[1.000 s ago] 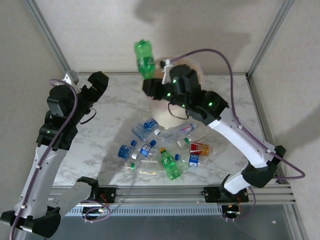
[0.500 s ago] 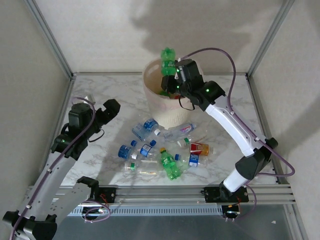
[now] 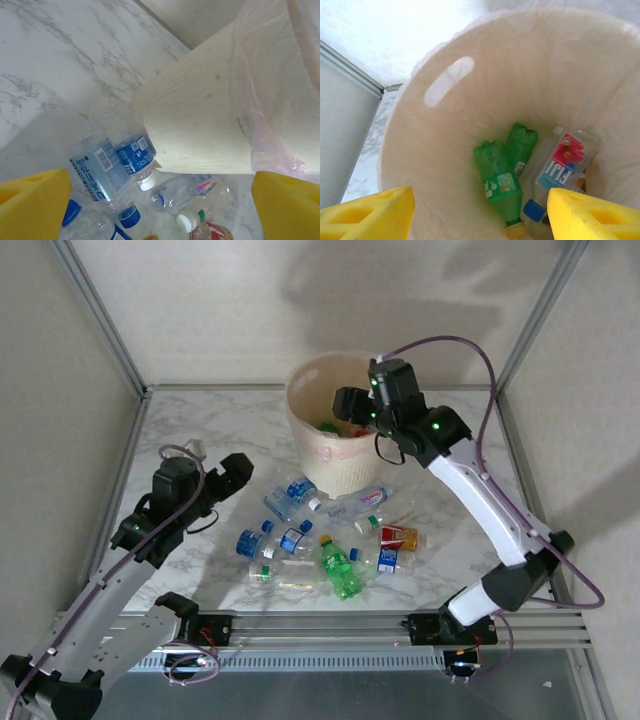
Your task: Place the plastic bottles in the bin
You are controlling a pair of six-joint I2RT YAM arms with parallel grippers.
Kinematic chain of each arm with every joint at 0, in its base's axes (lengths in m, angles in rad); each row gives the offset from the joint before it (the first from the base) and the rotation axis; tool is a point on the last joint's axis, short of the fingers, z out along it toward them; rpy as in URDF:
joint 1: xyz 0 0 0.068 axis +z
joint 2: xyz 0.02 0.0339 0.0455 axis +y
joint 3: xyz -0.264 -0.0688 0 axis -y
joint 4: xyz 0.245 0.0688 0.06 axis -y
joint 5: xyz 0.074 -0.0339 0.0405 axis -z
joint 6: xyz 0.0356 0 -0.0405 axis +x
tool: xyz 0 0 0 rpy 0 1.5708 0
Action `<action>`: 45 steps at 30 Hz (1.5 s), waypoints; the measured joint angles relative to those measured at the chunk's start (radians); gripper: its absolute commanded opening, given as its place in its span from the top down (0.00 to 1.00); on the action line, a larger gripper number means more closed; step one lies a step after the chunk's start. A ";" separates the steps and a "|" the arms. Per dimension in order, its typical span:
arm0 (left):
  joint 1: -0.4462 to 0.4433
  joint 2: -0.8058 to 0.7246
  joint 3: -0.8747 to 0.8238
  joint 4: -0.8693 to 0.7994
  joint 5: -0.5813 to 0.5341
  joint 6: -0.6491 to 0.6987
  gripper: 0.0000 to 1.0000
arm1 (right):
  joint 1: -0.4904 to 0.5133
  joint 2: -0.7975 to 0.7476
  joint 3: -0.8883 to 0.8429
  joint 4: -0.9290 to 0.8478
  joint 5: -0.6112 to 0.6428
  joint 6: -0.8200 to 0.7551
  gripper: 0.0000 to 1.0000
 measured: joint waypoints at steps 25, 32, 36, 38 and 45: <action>-0.058 0.112 -0.036 0.042 -0.108 -0.030 0.09 | 0.000 -0.378 -0.902 -0.178 0.153 0.357 0.03; -0.058 0.118 -0.042 0.047 -0.108 -0.030 0.09 | 0.000 -0.368 -0.971 -0.126 0.120 0.419 0.05; -0.058 0.127 -0.042 0.049 -0.108 -0.030 0.09 | 0.012 -0.383 -1.009 -0.090 0.072 0.418 0.03; -0.058 0.130 -0.043 0.050 -0.108 -0.030 0.09 | 0.044 -0.407 -1.022 -0.077 0.047 0.414 0.03; -0.058 0.130 -0.074 0.074 -0.108 -0.048 0.10 | 0.249 -0.458 -0.989 -0.020 -0.060 0.357 0.16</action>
